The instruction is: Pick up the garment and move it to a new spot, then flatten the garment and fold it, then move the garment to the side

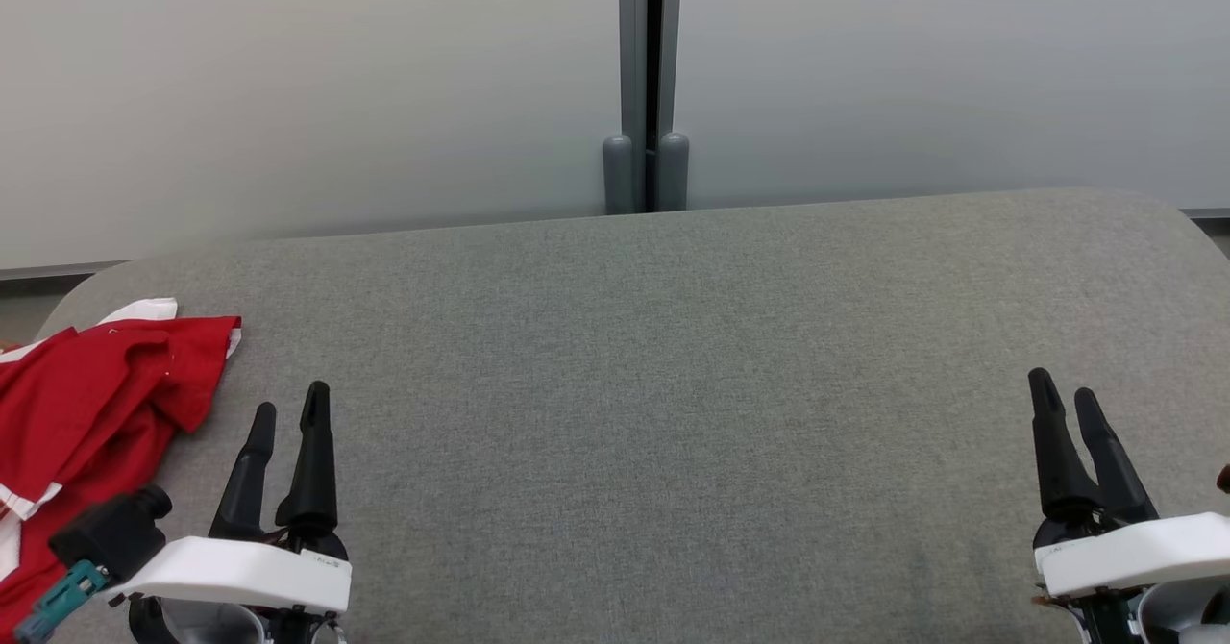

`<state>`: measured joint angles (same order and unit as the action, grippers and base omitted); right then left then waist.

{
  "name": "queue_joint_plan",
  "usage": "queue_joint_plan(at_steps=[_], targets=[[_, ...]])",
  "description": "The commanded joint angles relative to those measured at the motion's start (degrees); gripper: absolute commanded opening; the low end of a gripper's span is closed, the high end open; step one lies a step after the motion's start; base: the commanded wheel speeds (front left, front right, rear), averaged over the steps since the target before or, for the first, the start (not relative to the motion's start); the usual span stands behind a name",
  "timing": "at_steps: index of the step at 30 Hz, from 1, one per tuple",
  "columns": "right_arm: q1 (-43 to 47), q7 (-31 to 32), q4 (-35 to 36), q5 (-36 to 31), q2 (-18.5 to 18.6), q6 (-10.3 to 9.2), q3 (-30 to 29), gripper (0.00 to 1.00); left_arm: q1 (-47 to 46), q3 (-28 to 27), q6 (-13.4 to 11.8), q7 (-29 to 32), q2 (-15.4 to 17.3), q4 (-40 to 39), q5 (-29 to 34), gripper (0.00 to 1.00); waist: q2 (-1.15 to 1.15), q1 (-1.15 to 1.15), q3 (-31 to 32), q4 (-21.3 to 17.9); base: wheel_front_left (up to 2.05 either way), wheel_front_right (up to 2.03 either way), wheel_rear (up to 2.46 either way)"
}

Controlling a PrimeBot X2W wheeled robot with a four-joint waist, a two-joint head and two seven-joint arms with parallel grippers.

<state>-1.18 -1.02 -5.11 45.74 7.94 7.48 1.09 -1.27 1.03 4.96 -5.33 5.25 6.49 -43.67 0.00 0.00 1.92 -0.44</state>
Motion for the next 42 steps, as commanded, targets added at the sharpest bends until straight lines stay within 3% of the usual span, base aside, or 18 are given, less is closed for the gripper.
queue_joint_plan(at_steps=[1,25,42], targets=[[-0.2,-0.2,1.0,-2.2,0.5,0.01,0.3,1.00,-0.1,0.2,-0.3,-0.6,0.8,-0.5,2.2,1.00,0.00,0.00,0.1,0.0,0.00,0.00,0.00],[3.2,-0.6,1.1,-19.2,0.3,0.01,2.4,1.00,2.3,1.7,-2.5,-4.4,1.7,3.5,18.2,1.00,0.00,0.00,1.6,-0.1,0.00,0.00,0.00],[4.5,-0.8,2.2,-27.3,-0.1,0.02,2.4,1.00,2.8,1.6,-3.4,-6.5,1.6,6.9,25.0,1.00,0.00,0.00,2.2,0.1,0.00,0.00,0.00]])
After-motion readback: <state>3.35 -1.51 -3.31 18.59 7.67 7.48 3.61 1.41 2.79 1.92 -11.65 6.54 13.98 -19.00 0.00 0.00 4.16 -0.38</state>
